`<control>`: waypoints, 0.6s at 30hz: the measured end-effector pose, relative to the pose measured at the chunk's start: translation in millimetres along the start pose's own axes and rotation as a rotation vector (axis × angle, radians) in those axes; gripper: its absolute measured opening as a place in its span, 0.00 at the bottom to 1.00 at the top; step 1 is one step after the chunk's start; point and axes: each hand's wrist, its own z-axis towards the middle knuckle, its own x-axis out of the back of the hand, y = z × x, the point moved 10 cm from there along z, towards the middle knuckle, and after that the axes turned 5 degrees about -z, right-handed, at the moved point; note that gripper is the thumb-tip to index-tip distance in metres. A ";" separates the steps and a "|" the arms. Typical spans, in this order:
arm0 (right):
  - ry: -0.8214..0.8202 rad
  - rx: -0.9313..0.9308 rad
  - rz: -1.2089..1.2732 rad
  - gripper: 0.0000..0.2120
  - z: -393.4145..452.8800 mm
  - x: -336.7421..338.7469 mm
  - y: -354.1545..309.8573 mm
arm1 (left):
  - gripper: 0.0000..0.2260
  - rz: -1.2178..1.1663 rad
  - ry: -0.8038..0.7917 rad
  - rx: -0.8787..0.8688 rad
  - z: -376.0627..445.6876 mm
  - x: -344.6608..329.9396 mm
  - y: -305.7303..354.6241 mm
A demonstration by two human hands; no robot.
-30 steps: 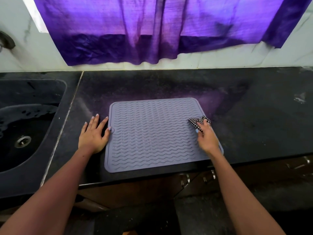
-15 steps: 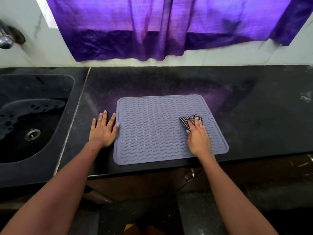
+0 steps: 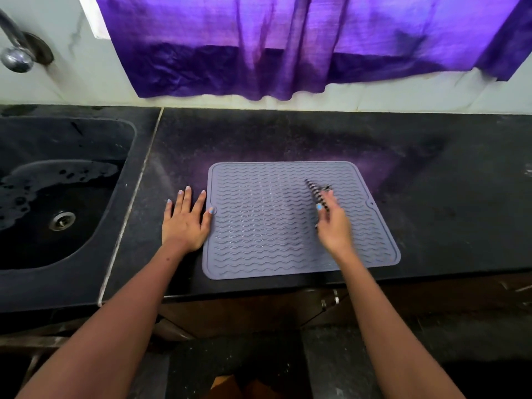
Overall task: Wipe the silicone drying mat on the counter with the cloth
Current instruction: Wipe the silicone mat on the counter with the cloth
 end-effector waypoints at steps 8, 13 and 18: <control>-0.150 0.204 -0.512 0.27 -7.9 -53.8 -3.5 | 0.32 -0.001 0.002 0.012 0.2 -0.1 0.4; -0.164 0.201 -0.460 0.26 -7.1 -53.3 -10.9 | 0.31 -0.012 0.005 0.009 -1.2 1.2 1.7; -0.069 -0.112 0.212 0.20 5.3 -22.2 -3.5 | 0.26 -0.010 -0.017 0.003 -2.1 1.8 2.9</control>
